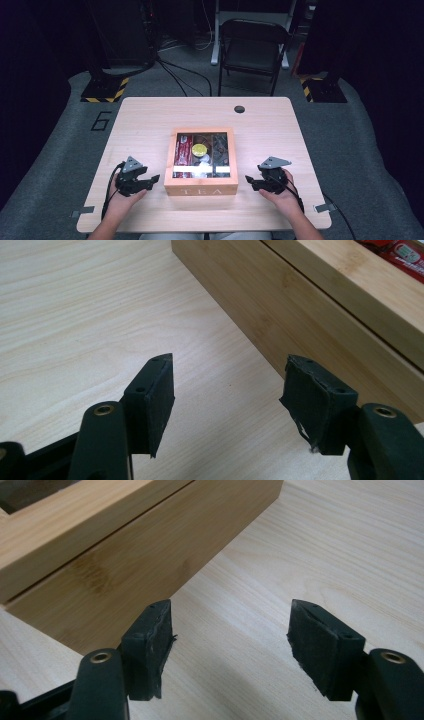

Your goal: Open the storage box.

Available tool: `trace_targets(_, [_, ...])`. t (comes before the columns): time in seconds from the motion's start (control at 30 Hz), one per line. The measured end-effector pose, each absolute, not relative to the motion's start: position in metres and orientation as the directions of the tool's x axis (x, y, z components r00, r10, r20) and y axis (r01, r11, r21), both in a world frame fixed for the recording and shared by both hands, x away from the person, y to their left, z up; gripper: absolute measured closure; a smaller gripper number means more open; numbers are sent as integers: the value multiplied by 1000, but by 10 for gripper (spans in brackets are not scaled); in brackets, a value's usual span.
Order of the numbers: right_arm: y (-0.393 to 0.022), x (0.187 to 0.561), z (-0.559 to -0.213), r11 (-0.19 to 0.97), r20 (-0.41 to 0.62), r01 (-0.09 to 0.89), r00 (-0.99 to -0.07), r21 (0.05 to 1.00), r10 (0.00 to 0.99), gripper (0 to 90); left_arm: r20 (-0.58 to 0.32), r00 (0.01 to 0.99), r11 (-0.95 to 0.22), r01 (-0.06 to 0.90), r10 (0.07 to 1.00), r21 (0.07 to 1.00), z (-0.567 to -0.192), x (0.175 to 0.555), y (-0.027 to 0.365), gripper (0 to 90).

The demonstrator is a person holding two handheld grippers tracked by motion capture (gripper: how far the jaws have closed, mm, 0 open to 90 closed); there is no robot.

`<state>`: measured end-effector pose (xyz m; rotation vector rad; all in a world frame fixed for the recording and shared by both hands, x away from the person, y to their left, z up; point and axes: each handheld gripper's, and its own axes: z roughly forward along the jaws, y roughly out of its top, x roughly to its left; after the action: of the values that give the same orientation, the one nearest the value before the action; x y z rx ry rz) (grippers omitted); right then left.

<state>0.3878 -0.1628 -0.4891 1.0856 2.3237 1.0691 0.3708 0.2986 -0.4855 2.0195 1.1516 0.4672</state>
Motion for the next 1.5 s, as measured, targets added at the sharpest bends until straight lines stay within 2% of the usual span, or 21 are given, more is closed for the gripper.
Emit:
trace_targets(0.17, [-160, 386, -483, 417, 8, 497, -650, 761, 760, 347, -61, 528, -308, 580, 847, 754, -480, 370, 297, 371])
trace_targets(0.53, [-150, 373, -455, 438, 4, 487, -672, 756, 740, 365, -148, 520, -236, 599, 841, 765, -454, 365, 299, 369])
trace_targets(0.83, [-142, 366, -435, 417, 25, 464, -691, 782, 722, 396, -121, 540, -246, 557, 833, 793, -430, 356, 297, 376])
trace_targets(1.17, [-134, 354, -440, 428, 36, 444, -726, 787, 687, 432, -140, 585, -267, 554, 799, 789, -445, 344, 288, 416])
trace_targets(1.5, [-125, 348, -457, 451, 44, 439, -752, 777, 657, 449, -116, 639, -328, 532, 761, 780, -456, 334, 278, 423])
